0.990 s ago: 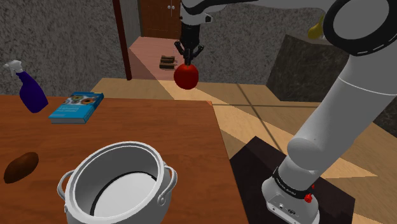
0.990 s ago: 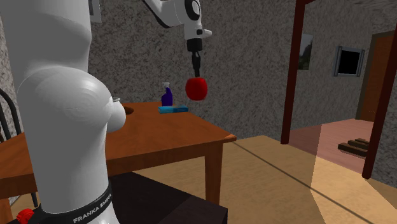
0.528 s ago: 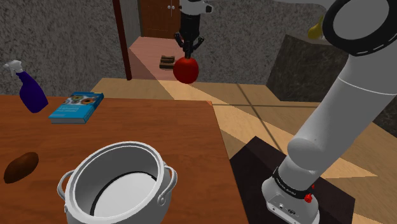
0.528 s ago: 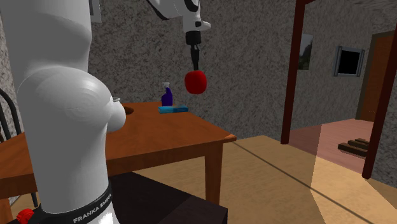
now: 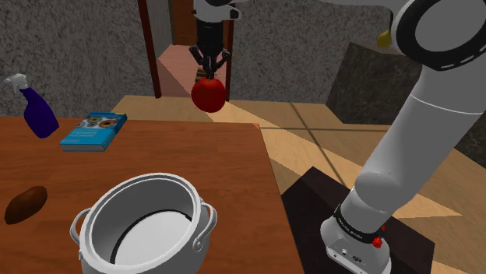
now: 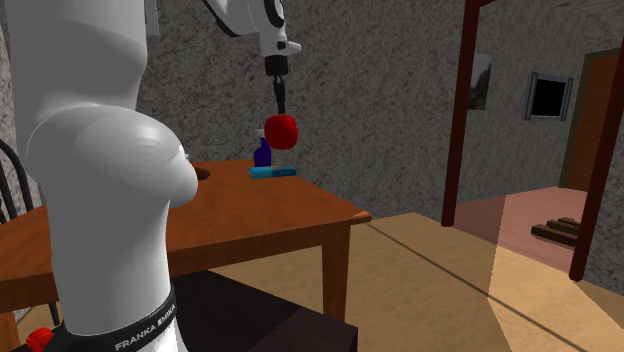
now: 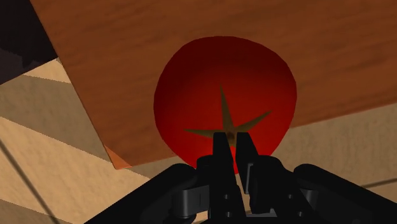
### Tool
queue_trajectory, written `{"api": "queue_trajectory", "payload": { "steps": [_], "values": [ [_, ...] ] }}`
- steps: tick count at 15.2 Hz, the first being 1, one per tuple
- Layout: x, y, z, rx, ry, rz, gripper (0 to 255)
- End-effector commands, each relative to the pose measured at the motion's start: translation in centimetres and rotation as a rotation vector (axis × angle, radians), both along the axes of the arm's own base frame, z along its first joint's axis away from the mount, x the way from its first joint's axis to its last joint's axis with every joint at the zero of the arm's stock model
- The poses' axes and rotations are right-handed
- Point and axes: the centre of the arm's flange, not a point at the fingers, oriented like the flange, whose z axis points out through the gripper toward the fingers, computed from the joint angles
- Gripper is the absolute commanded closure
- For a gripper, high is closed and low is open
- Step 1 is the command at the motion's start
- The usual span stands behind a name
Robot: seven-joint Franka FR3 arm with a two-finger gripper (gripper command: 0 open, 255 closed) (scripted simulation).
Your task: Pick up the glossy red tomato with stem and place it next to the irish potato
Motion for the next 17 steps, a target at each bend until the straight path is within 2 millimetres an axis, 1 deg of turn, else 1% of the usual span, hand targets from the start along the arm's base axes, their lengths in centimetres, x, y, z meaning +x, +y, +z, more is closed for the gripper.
{"api": "queue_trajectory", "payload": {
  "steps": [1,17],
  "values": [
    [-0.7,2.7,-0.4,0.0,-0.001,-0.002,255],
    [-3.6,23.4,-3.0,0.0,-0.001,-0.002,255]
  ]
}}
